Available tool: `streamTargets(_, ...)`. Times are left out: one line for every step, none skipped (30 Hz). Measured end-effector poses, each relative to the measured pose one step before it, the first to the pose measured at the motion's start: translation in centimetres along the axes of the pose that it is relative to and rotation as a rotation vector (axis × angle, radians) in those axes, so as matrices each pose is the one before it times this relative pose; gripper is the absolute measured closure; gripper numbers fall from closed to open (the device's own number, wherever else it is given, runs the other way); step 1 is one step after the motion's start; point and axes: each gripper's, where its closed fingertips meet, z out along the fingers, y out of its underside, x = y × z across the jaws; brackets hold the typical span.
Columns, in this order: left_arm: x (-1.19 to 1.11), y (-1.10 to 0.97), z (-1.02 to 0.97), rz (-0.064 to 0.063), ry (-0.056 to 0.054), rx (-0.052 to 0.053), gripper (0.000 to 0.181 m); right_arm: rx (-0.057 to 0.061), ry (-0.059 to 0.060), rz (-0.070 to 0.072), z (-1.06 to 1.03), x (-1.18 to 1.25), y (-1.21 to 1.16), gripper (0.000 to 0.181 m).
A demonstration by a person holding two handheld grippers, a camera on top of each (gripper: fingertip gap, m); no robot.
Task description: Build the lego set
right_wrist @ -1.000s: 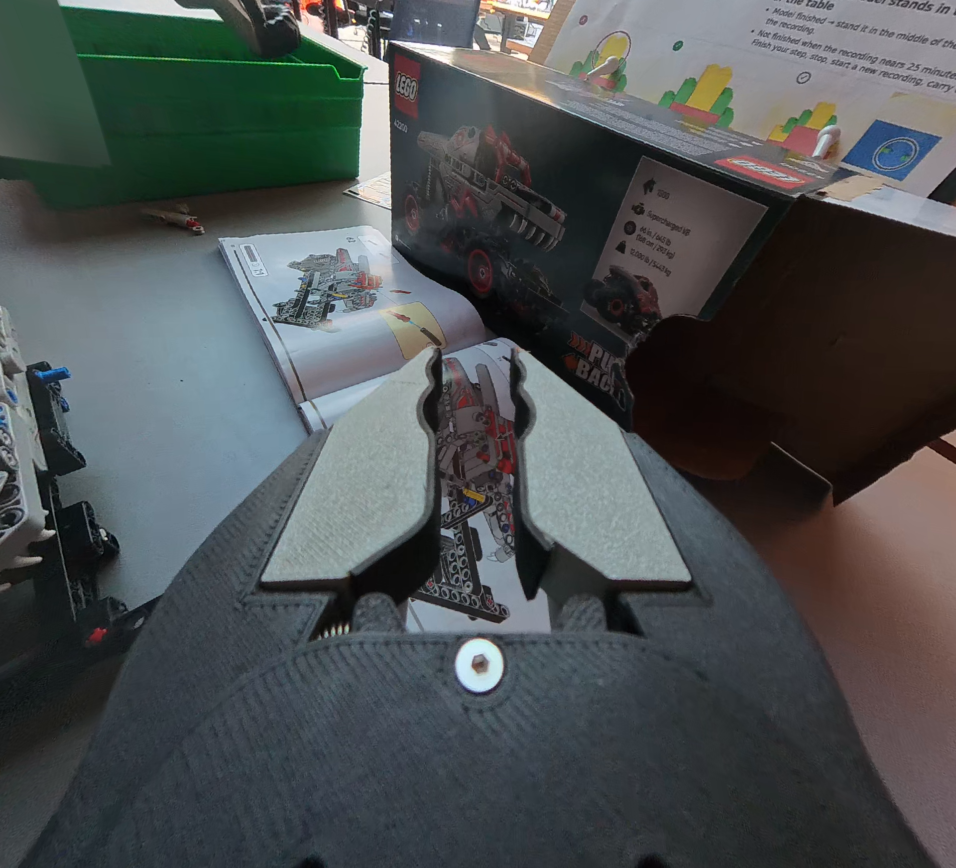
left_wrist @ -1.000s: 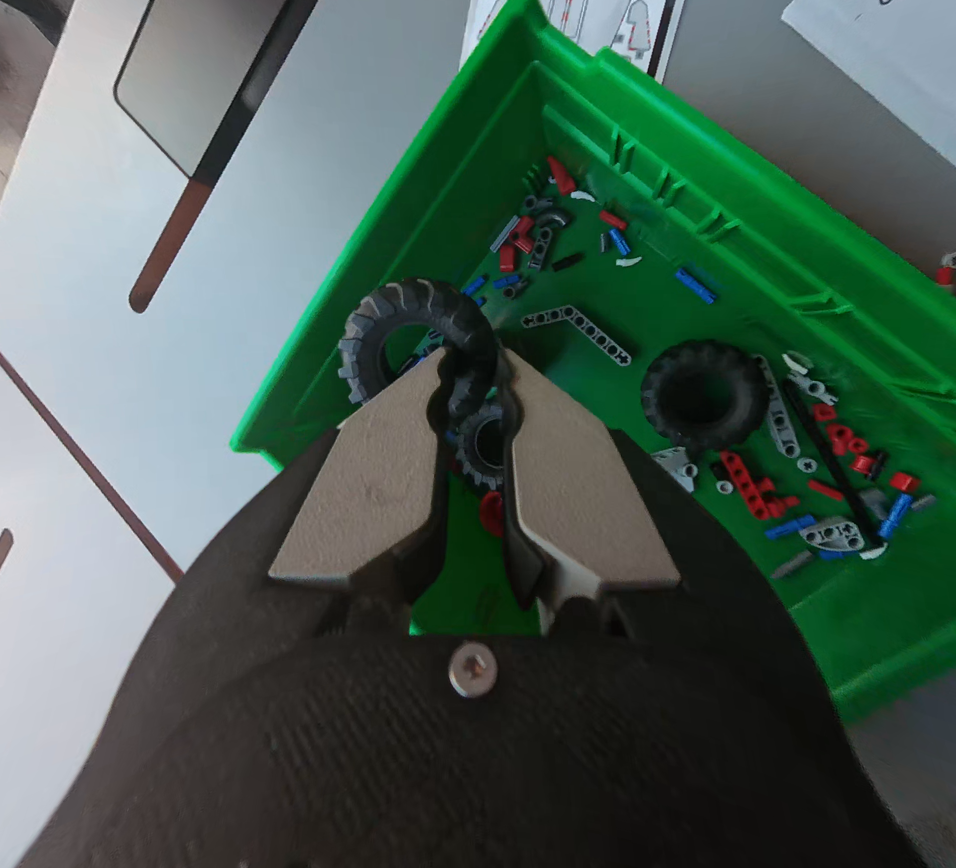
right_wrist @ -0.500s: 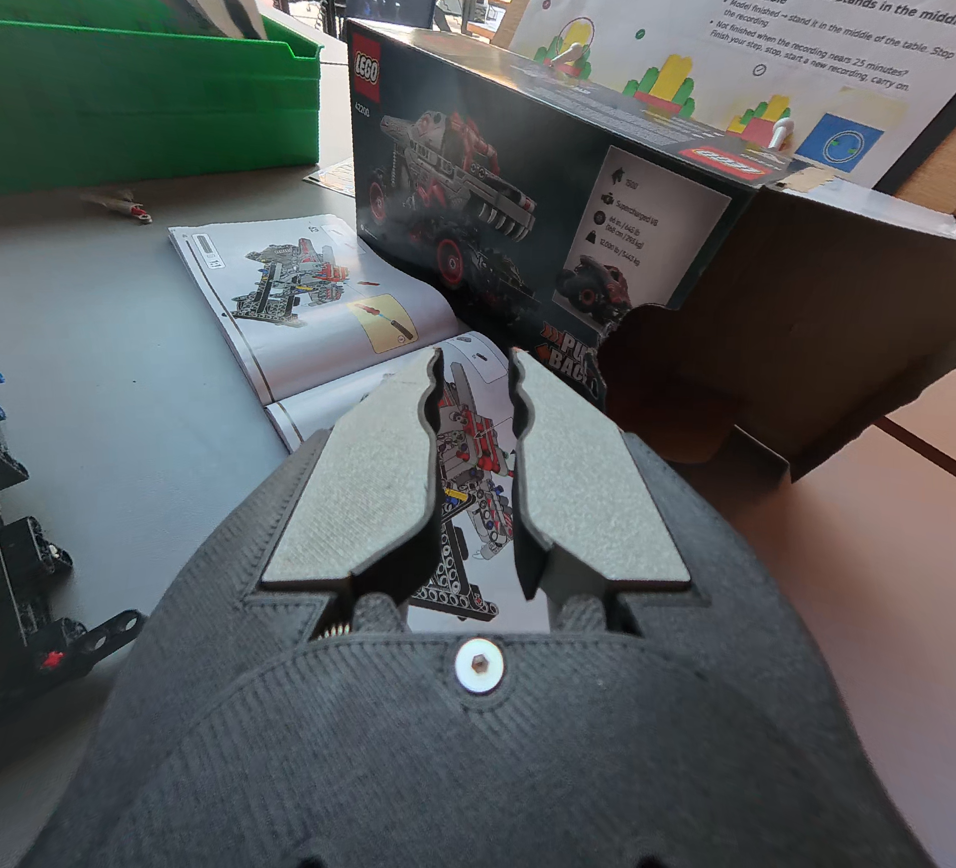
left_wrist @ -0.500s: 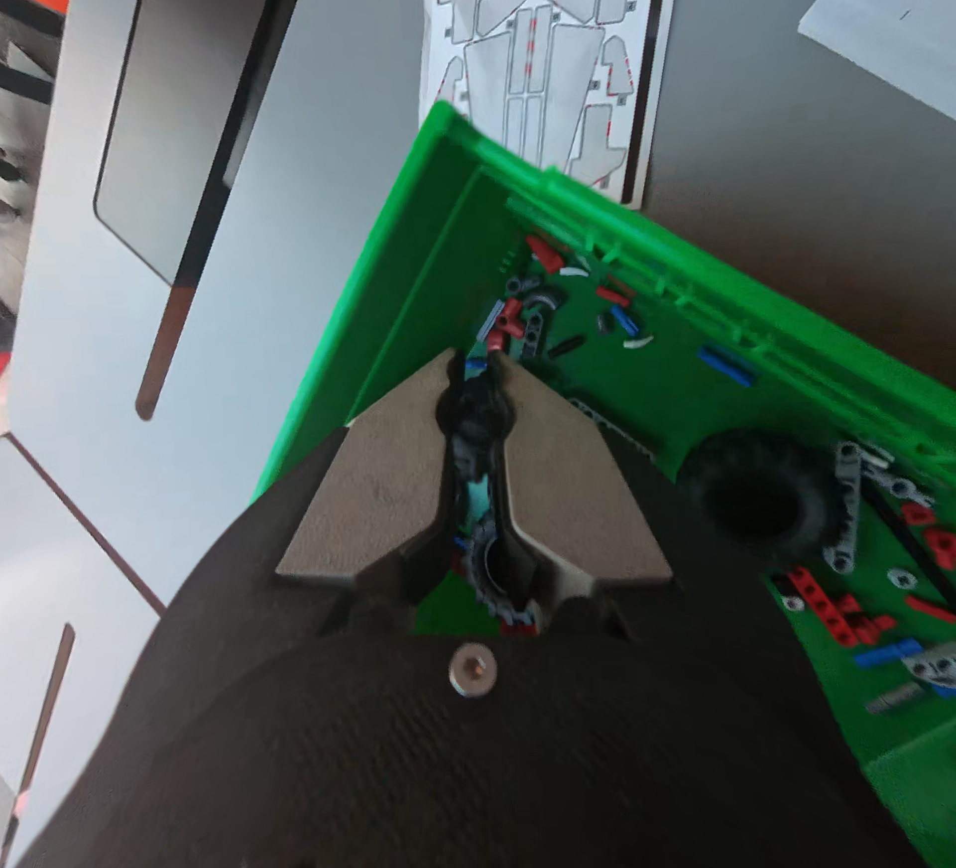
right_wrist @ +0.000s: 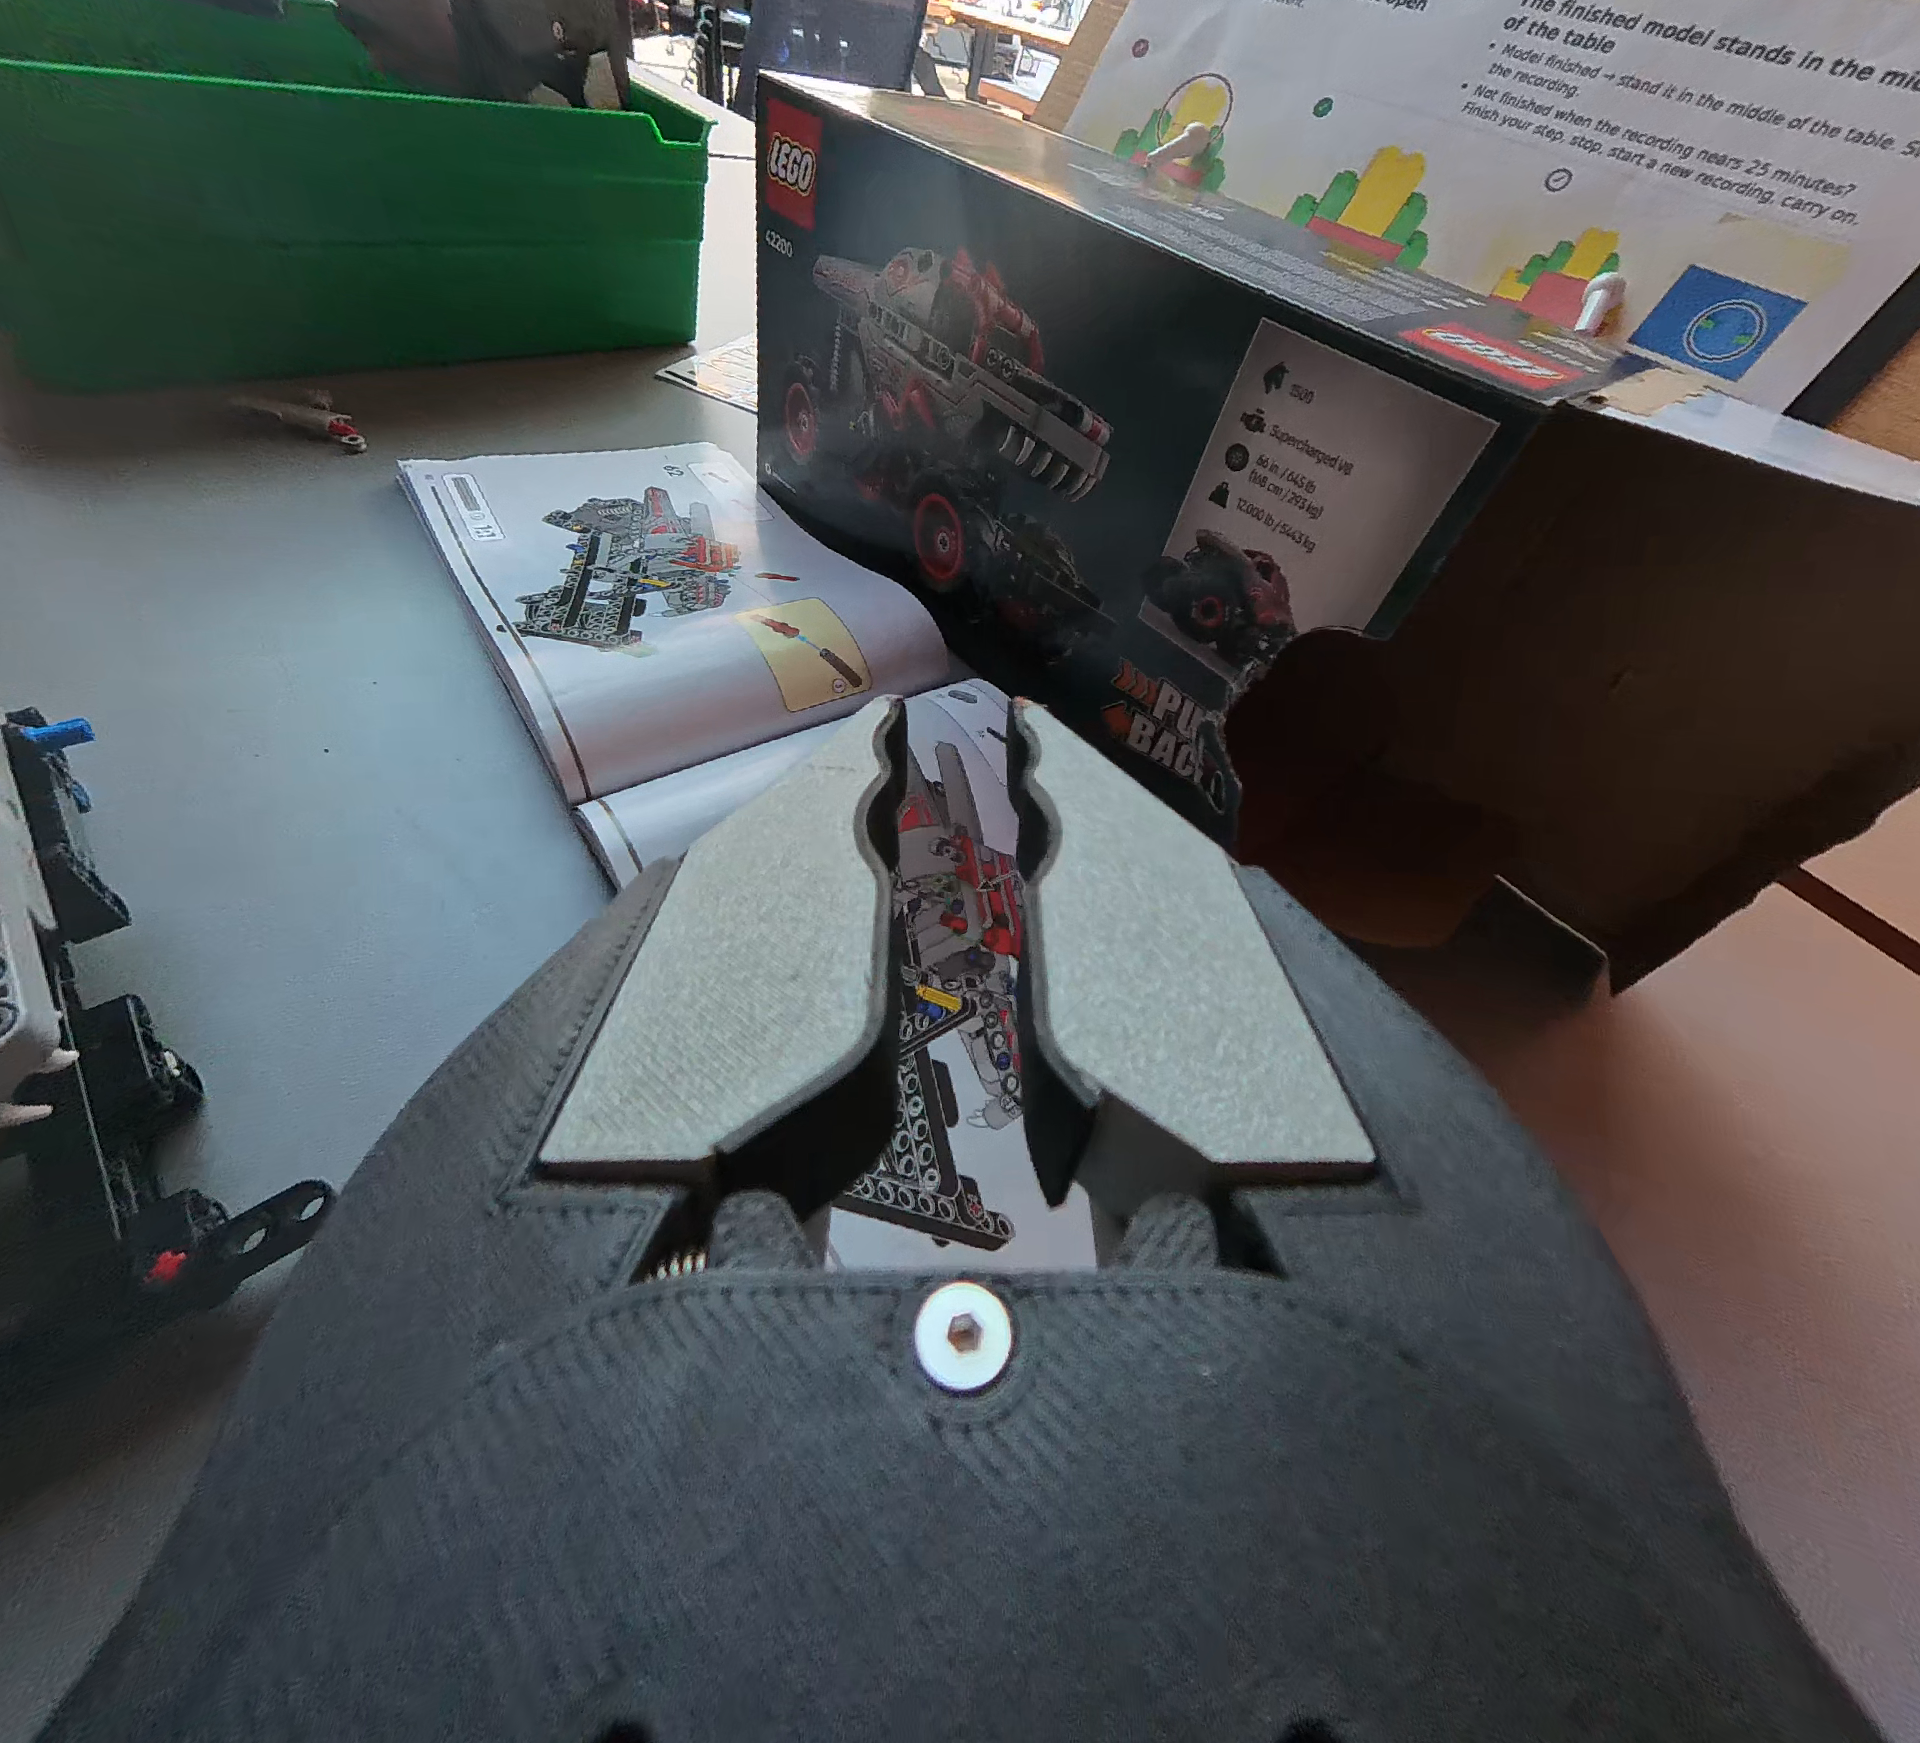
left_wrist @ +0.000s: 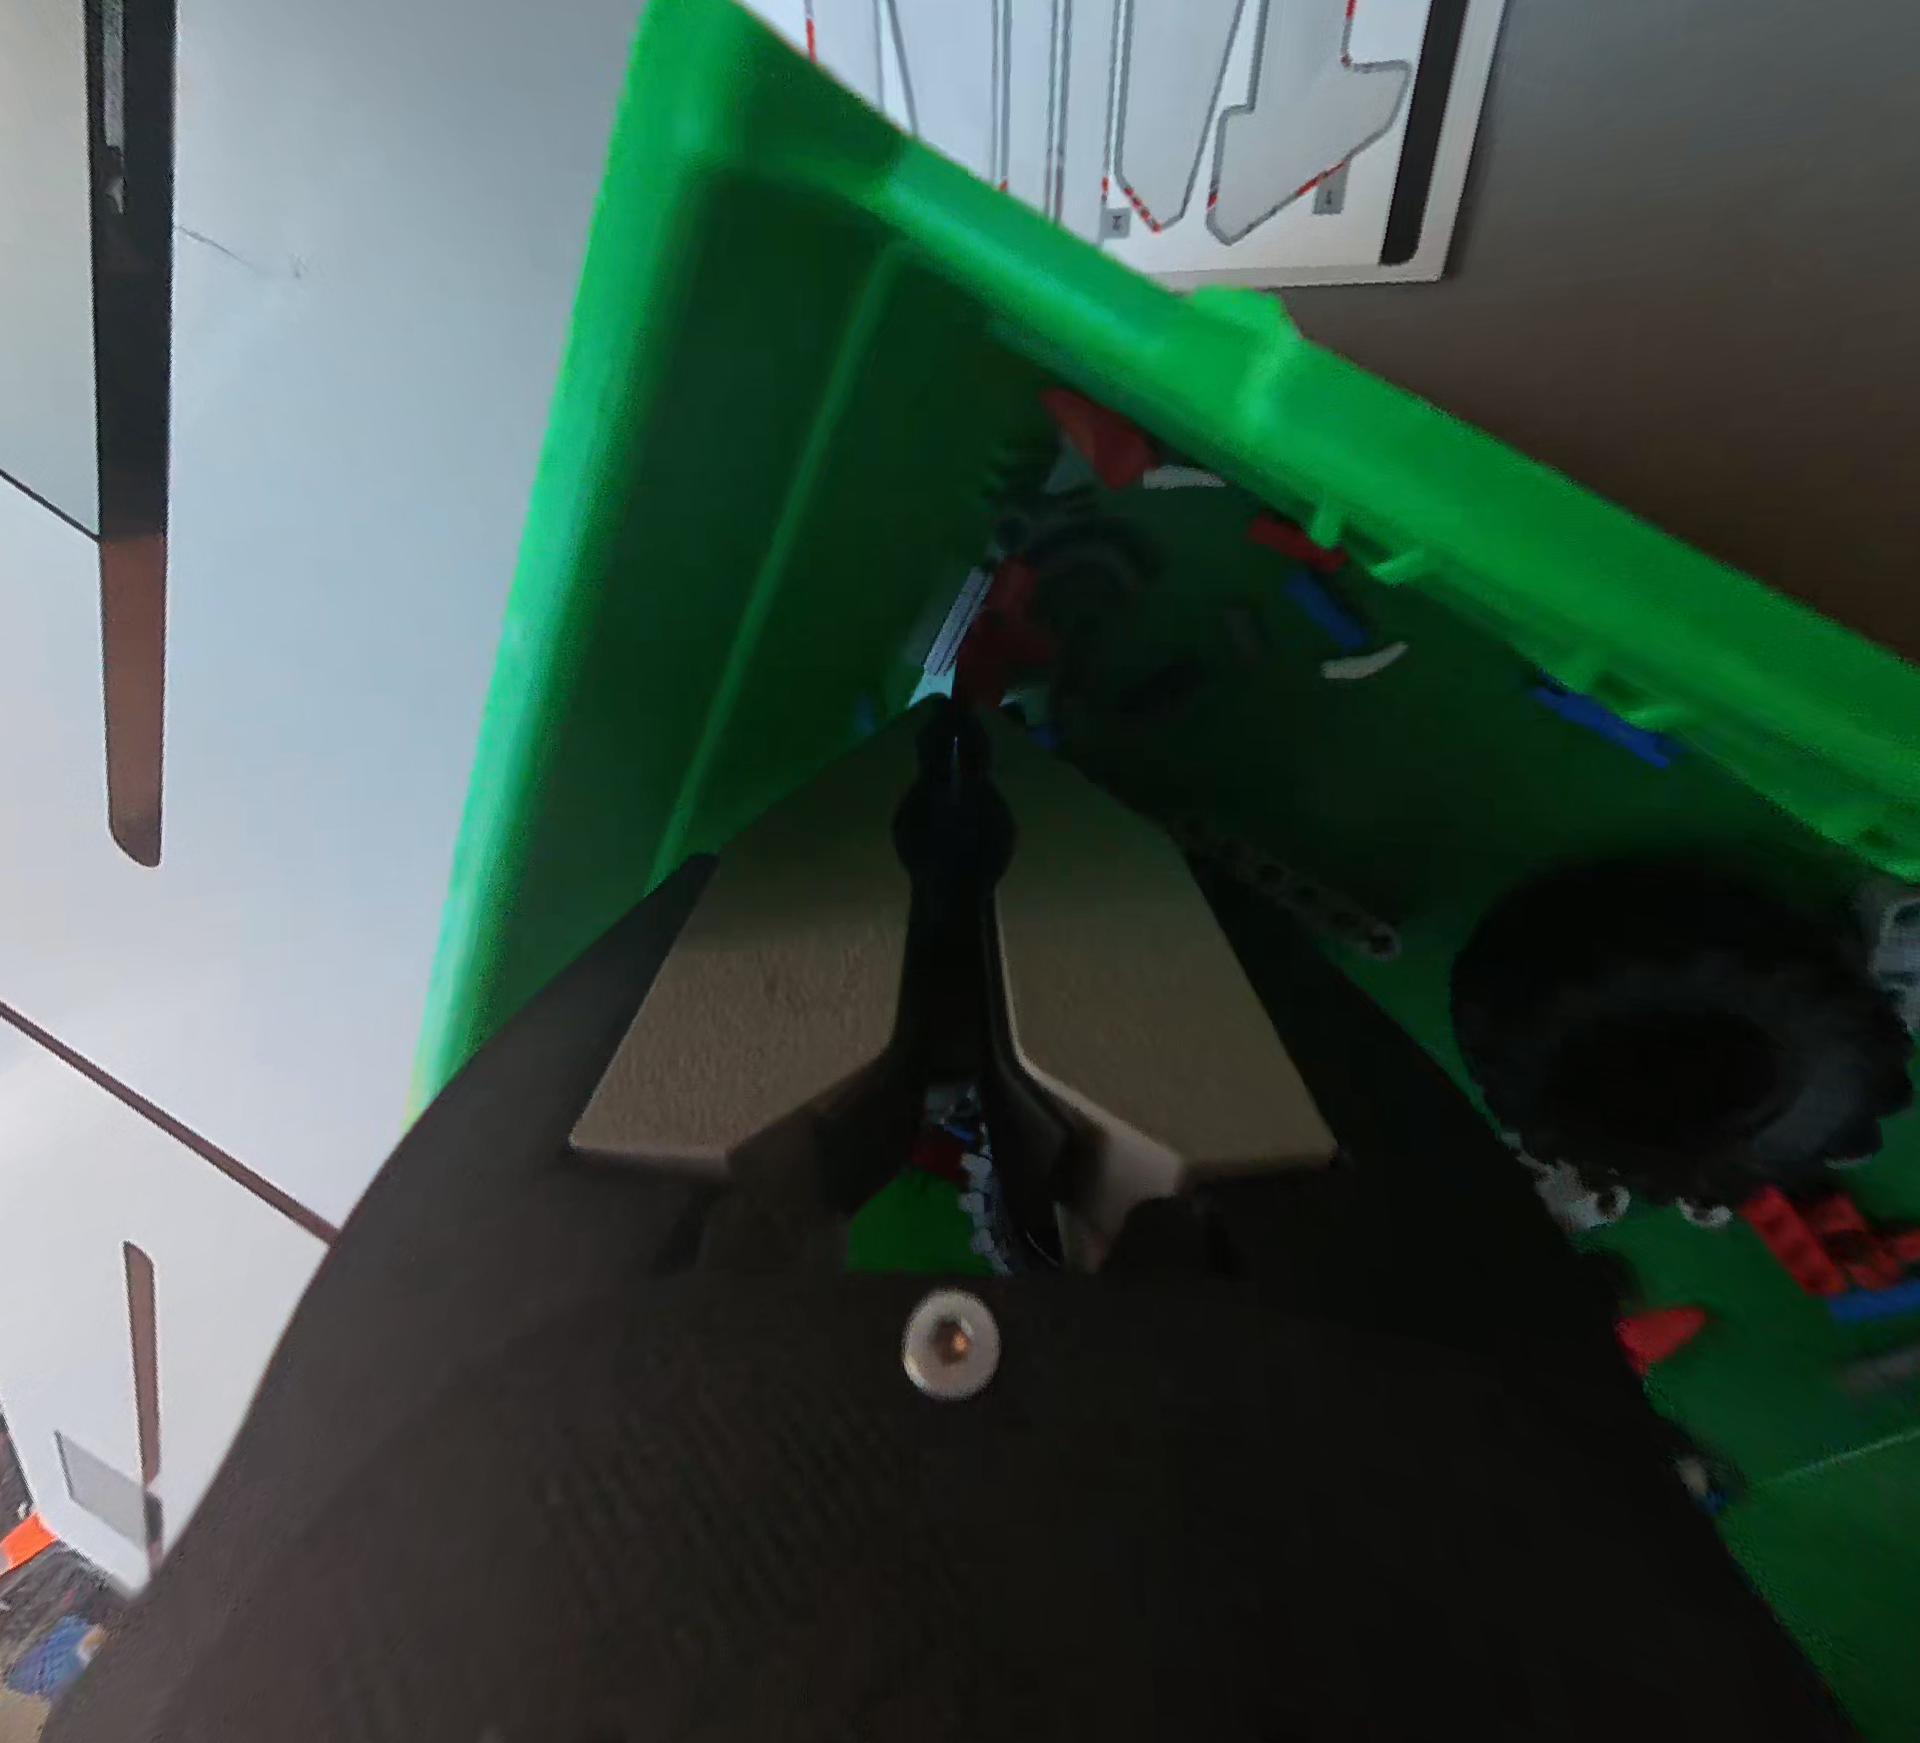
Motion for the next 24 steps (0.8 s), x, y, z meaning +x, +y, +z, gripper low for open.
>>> streamTargets(0.034,-0.19,-0.052,0.007,0.0034,0.0177,0.181,-0.0006,-0.005,0.0013,0.01,-0.063,0.009,0.166)
streamTargets(-0.089,-0.27,-0.003,-0.0035,-0.0044,0.0164,0.181,0.0003,-0.0049,0.001,0.019,-0.079,-0.019,0.166)
streamTargets(-0.176,-0.408,-0.013,-0.0071,-0.0117,0.0162,0.181,0.0017,-0.0049,0.0005,0.012,-0.102,-0.04,0.166)
streamTargets(-0.054,-0.503,0.072,0.0017,-0.0151,0.0208,0.181,0.0024,-0.0047,0.0,-0.001,-0.122,-0.049,0.167)
streamTargets(-0.112,-0.634,0.137,0.0231,-0.0331,0.0315,0.181,0.0018,-0.004,-0.0008,-0.009,-0.126,-0.044,0.167)
streamTargets(0.067,-0.498,0.117,0.0419,-0.0279,0.0234,0.181,0.0004,-0.0031,-0.0017,0.004,-0.114,-0.009,0.167)
streamTargets(0.12,-0.191,0.134,0.0312,-0.0188,-0.0023,0.181,-0.0007,-0.002,-0.002,-0.012,-0.083,0.0,0.167)
streamTargets(0.034,-0.043,0.089,0.0058,-0.0131,-0.0147,0.181,-0.0005,-0.0012,-0.0012,0.008,-0.053,0.007,0.167)
streamTargets(-0.01,-0.005,0.019,-0.0095,-0.0013,-0.0122,0.181,0.0001,-0.001,0.0004,-0.011,-0.024,0.0,0.167)
streamTargets(0.002,-0.03,0.023,-0.017,0.0119,-0.0044,0.181,0.0002,-0.0008,0.002,0.008,0.004,0.001,0.167)
streamTargets(-0.03,-0.059,0.038,-0.0245,0.0182,0.0075,0.181,0.0,-0.0012,0.0032,0.002,0.022,-0.001,0.167)
streamTargets(-0.094,-0.112,0.066,-0.0283,0.0161,0.0196,0.181,0.0,-0.0016,0.0035,0.004,0.013,0.009,0.167)
streamTargets(-0.122,-0.041,0.059,-0.0224,0.0144,0.0216,0.181,0.0003,-0.0014,0.003,0.004,0.009,0.003,0.167)
streamTargets(-0.042,0.045,0.005,-0.0244,0.0209,0.0149,0.181,0.001,-0.0013,0.0025,-0.017,0.0,-0.013,0.167)
streamTargets(0.031,0.166,-0.043,-0.0329,0.0288,0.0038,0.181,0.0012,-0.0017,0.0015,-0.01,-0.03,-0.013,0.167)
streamTargets(0.274,0.522,-0.052,-0.0211,0.0485,-0.023,0.181,0.0003,-0.0013,0.0001,-0.003,-0.038,-0.006,0.167)
streamTargets(-0.012,1.281,0.119,-0.0051,0.0285,-0.0758,0.168,-0.0006,-0.0013,-0.0006,-0.001,-0.045,0.003,0.167)
streamTargets(-0.193,0.58,-0.082,0.0043,0.0152,-0.0257,0.17,-0.0006,-0.0022,-0.0007,-0.004,-0.067,0.003,0.167)
streamTargets(-0.099,0.433,-0.076,0.0089,0.013,-0.009,0.169,-0.0006,-0.0023,-0.001,0.006,-0.078,0.008,0.167)
streamTargets(-0.098,0.309,-0.025,0.0112,0.0055,-0.0028,0.168,-0.0007,-0.0014,-0.002,0.003,-0.059,0.0,0.167)
streamTargets(-0.062,0.001,-0.047,0.0023,0.0003,0.0184,0.166,-0.0011,-0.0012,-0.0018,0.018,-0.031,0.016,0.167)
streamTargets(-0.042,-0.064,0.0,0.0013,-0.0043,0.0192,0.165,-0.0014,-0.0021,0.0002,0.028,-0.038,0.01,0.167)
streamTargets(0.002,-0.05,0.015,0.0061,-0.0023,0.0117,0.164,-0.0009,-0.0027,0.0016,0.029,-0.026,0.009,0.167)
streamTargets(-0.044,-0.091,-0.036,0.0103,-0.006,0.0093,0.164,-0.0006,-0.0019,0.0014,0.021,-0.01,0.007,0.167)
